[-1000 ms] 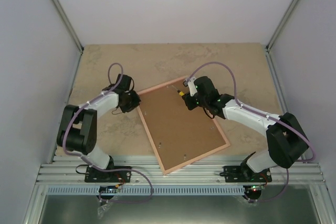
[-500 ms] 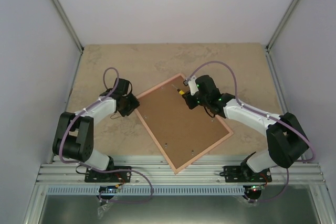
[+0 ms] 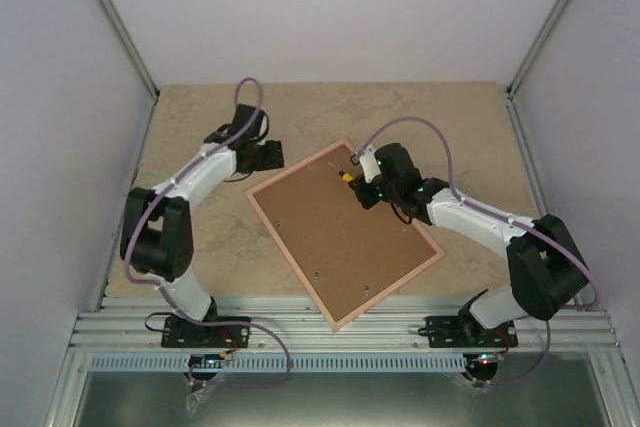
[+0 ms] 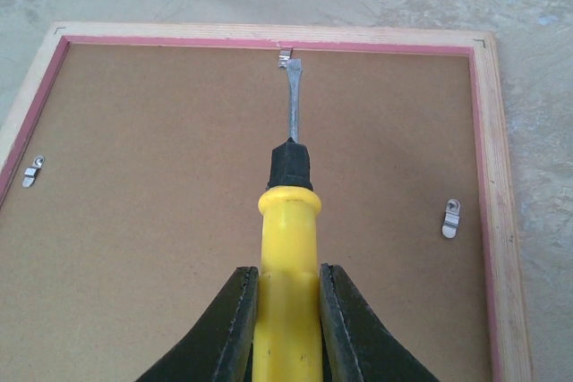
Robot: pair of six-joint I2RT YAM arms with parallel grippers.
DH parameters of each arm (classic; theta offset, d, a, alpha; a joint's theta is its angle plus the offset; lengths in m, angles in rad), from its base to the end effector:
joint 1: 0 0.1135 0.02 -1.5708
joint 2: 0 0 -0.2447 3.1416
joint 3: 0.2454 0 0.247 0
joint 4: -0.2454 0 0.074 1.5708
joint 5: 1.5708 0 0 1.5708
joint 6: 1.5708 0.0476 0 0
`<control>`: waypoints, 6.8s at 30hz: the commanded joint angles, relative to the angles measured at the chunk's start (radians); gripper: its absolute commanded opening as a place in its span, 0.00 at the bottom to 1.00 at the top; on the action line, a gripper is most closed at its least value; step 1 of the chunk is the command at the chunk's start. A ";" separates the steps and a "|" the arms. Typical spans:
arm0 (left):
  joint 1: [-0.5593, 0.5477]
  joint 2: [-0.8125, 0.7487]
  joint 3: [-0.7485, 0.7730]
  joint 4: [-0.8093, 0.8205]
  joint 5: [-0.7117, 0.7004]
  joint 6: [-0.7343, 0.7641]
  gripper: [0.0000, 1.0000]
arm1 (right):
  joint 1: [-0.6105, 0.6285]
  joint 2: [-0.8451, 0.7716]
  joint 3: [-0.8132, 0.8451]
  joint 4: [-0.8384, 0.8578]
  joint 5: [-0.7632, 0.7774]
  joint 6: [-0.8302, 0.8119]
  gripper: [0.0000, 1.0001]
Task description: Take the photo out of the frame
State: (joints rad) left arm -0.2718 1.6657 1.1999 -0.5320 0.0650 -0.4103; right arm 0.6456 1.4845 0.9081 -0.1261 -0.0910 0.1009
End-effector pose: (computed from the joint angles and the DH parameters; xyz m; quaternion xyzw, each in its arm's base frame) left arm 0.3364 -0.0970 0.2010 -0.0572 0.9571 -0.1239 0.2558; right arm 0.2571 0.1991 0.1986 -0.2622 0.8677 0.1916 0.3762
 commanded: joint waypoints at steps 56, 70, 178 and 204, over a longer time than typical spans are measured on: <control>-0.103 0.338 0.157 -0.108 0.084 0.244 0.17 | -0.011 0.044 0.028 -0.012 -0.099 -0.013 0.00; -0.156 0.223 0.017 -0.072 0.144 0.077 0.17 | 0.002 0.144 0.064 -0.008 -0.166 0.047 0.00; -0.172 0.014 -0.279 0.015 0.199 -0.101 0.38 | 0.147 0.233 -0.102 0.386 -0.094 0.405 0.01; -0.197 0.030 -0.299 0.026 0.216 -0.107 0.04 | 0.163 0.289 -0.067 0.438 0.078 0.472 0.01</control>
State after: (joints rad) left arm -0.4564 1.6882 0.9287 -0.4812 0.2520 -0.5117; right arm 0.8127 1.7611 0.8181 0.2699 -0.1394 0.5503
